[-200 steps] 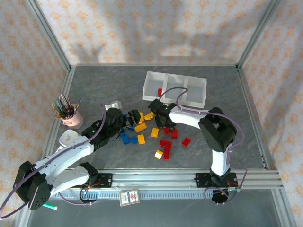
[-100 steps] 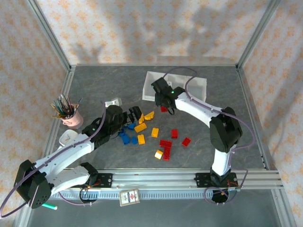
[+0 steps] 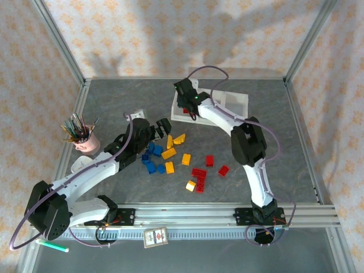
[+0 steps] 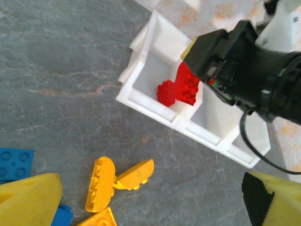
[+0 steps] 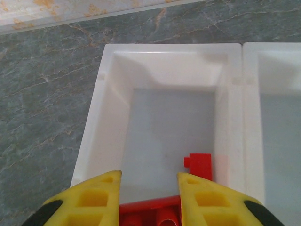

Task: Sort the legos into containers by color
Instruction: Place the lego in the container, then pick up the lego from the center of the table.

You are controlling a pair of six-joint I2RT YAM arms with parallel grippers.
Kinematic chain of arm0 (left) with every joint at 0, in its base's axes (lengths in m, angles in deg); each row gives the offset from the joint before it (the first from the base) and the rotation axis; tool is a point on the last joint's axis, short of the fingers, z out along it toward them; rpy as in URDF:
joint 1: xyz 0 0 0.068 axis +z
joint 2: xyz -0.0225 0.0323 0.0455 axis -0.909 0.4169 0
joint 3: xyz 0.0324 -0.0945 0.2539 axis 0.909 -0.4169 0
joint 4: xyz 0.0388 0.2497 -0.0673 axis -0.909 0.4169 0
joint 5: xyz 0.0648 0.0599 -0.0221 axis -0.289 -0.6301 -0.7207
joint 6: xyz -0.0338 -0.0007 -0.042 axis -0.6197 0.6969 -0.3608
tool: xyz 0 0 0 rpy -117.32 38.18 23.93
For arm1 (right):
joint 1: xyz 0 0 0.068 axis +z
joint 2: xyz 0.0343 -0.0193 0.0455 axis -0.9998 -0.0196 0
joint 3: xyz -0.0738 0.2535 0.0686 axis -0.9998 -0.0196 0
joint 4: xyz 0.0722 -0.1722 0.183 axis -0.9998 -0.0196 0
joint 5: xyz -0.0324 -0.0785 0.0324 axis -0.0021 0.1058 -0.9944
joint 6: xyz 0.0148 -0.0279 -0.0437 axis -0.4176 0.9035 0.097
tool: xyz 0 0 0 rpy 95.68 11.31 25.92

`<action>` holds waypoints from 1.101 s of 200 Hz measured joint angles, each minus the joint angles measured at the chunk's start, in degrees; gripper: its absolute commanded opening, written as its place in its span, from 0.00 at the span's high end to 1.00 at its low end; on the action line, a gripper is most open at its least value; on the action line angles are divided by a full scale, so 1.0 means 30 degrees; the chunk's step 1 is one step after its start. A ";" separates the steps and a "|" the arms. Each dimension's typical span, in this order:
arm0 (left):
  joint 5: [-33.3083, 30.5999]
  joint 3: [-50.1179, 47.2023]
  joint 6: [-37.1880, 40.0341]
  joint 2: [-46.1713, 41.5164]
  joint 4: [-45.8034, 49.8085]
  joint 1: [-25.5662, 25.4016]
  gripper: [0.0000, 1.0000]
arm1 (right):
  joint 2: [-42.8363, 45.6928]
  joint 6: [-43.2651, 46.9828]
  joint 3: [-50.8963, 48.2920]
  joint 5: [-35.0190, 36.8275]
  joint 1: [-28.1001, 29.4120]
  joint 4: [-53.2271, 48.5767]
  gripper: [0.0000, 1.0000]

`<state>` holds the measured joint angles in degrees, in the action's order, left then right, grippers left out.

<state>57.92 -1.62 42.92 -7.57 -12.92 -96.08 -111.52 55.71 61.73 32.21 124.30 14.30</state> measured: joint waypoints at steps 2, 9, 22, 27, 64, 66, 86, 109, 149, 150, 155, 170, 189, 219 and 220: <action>0.0000 0.0000 0.0000 0.0000 -0.0029 0.0036 0.01 | -0.0131 0.0058 0.0109 0.0044 0.0000 0.0029 0.70; 0.0007 0.0000 0.0000 0.0000 -0.0095 0.0182 0.01 | -0.0474 0.0095 0.0430 0.0131 -0.0007 0.0051 0.66; 0.0007 0.0000 0.0007 0.0000 -0.0109 0.0423 0.01 | -0.1013 0.0219 0.1049 0.0240 -0.0044 0.0058 0.64; 0.0007 0.0000 0.0007 0.0000 -0.0109 0.0481 0.01 | -0.1195 0.0291 0.1326 0.0284 -0.0073 0.0058 0.63; 0.0007 0.0000 0.0022 -0.0007 -0.0109 0.0765 0.01 | -0.1450 0.0772 0.1916 0.0284 -0.0262 0.0189 0.48; 0.0007 0.0000 0.0022 -0.0007 -0.0109 0.0765 0.01 | -0.1443 0.0772 0.1916 0.0284 -0.0270 0.0197 0.48; 0.0015 0.0000 0.0138 -0.0015 -0.0102 0.0794 0.01 | -0.1355 0.0903 0.1902 0.0197 -0.0328 0.0197 0.45; 0.0080 0.0007 0.0321 -0.0015 -0.0087 0.0794 0.01 | -0.0670 0.0933 0.1173 -0.0117 -0.0328 0.0211 0.43; 0.0736 0.0153 0.0736 -0.0022 0.0204 0.0794 0.01 | 0.2681 0.0707 -0.2346 -0.1027 -0.0328 0.0386 0.36; 0.0750 0.0153 0.0743 -0.0022 0.0204 0.0794 0.01 | 0.2812 0.0714 -0.2477 -0.1071 -0.0328 0.0386 0.36; 0.0896 0.0153 0.0816 -0.0022 0.0233 0.0780 0.01 | 0.3359 0.0648 -0.2987 -0.1122 -0.0328 0.0423 0.35; 0.1217 0.0153 0.0962 -0.0102 0.0408 0.0729 0.01 | 0.4911 0.0503 -0.4590 -0.1311 -0.0328 0.0525 0.32; 0.1566 0.0160 0.1013 -0.0189 0.0627 0.0408 0.01 | 0.6841 0.0204 -0.6827 -0.1494 -0.0328 0.0525 0.28; 0.1734 0.0146 0.0925 -0.0284 0.0627 -0.0459 0.01 | 0.9209 -0.0321 -1.0324 -0.2098 -0.0328 0.0379 0.23; 0.1734 0.0146 0.0918 -0.0291 0.0619 -0.0474 0.01 | 0.9304 -0.0408 -1.0499 -0.2127 -0.0328 0.0350 0.23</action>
<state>63.13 -1.18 45.67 -8.44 -11.06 -97.50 -83.61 54.48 30.23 25.83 123.31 15.35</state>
